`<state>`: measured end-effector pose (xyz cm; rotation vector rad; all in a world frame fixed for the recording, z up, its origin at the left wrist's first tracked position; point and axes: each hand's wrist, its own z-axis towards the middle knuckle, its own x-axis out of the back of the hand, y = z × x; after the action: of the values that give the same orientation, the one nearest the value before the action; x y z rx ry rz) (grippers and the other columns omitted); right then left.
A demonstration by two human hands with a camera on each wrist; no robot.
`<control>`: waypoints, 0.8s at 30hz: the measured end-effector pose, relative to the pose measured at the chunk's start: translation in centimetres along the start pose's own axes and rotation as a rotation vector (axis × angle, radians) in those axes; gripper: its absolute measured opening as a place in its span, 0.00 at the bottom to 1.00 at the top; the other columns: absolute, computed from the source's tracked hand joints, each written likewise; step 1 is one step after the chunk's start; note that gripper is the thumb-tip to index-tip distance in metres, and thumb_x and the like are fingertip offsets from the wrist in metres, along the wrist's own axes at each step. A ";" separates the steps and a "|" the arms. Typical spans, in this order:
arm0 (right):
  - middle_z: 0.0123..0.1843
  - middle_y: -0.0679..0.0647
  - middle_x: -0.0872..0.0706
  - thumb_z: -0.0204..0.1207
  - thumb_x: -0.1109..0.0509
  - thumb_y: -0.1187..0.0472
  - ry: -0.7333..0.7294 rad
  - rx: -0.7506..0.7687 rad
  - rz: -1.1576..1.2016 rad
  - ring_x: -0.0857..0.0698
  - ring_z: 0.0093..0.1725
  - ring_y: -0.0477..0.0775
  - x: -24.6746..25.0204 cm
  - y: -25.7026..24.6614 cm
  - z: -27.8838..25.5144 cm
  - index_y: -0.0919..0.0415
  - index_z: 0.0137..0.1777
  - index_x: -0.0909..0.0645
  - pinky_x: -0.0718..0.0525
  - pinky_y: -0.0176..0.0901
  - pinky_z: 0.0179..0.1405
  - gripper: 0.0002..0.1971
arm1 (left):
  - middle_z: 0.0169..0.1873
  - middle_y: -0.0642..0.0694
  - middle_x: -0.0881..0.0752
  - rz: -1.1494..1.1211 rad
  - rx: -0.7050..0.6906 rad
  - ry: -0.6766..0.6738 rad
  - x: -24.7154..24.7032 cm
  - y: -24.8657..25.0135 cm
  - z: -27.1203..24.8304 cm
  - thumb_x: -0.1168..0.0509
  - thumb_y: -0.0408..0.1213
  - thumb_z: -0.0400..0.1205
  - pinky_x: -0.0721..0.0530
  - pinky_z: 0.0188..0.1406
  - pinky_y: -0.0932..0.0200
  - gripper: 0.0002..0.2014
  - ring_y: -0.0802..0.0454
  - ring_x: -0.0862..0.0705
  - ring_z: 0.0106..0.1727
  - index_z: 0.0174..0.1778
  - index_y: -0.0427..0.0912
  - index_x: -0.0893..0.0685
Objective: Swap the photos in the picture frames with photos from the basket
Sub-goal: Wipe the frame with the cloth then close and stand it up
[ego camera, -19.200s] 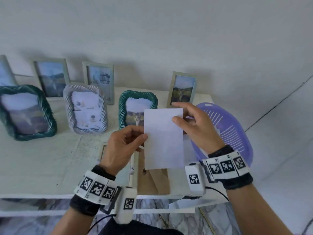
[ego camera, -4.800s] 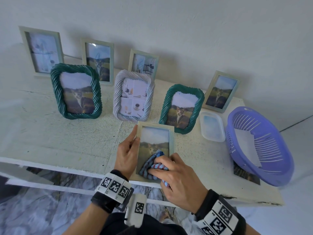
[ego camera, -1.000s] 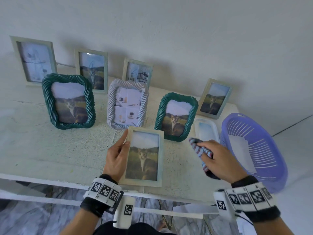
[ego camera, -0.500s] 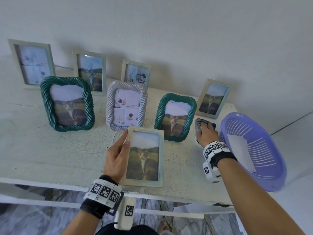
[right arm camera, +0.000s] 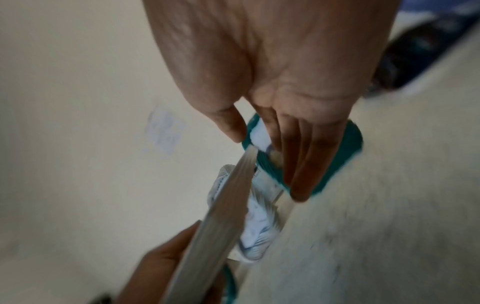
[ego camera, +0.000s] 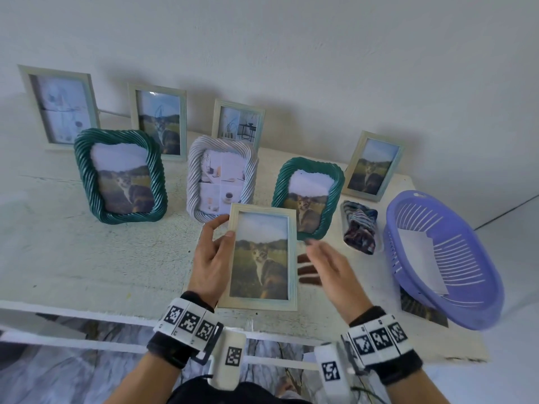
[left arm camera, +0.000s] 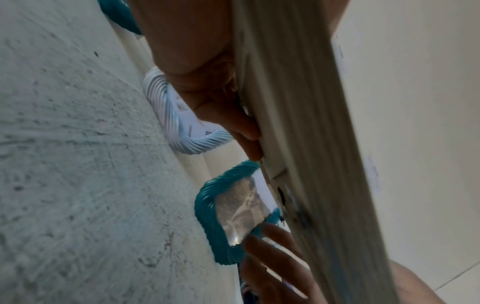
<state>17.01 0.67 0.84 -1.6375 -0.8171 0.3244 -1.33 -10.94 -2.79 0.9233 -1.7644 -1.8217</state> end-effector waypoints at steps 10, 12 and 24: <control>0.67 0.73 0.19 0.87 0.45 0.55 0.000 -0.067 0.795 0.20 0.62 0.71 -3.6 0.3 -1.3 0.63 0.70 0.23 0.22 0.68 0.63 0.19 | 0.68 0.51 0.20 0.059 0.199 -0.229 -1.9 0.7 -1.1 0.30 0.66 0.73 0.17 0.64 0.51 0.42 0.59 0.17 0.63 0.80 0.53 0.35; 0.65 0.65 0.16 0.88 0.47 0.58 -0.035 0.015 0.617 0.17 0.63 0.66 -3.7 -0.3 -1.8 0.57 0.68 0.20 0.20 0.64 0.62 0.17 | 0.66 0.56 0.20 0.002 0.221 -0.315 -2.5 1.2 -1.4 0.29 0.66 0.71 0.16 0.56 0.65 0.46 0.66 0.16 0.60 0.82 0.52 0.37; 0.51 0.44 0.18 0.76 0.32 0.50 0.089 0.393 -0.247 0.17 0.45 0.46 -4.1 -0.8 -2.1 0.46 0.66 0.22 0.16 0.38 0.39 0.18 | 0.59 0.41 0.12 -0.080 0.335 -0.433 -3.0 3.1 -1.2 0.30 0.69 0.67 0.19 0.64 0.30 0.35 0.42 0.15 0.65 0.62 0.48 0.18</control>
<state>15.11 -3.66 1.21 -1.1633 -0.8191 0.2191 1.17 -9.95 0.78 0.7630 -2.3847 -1.9186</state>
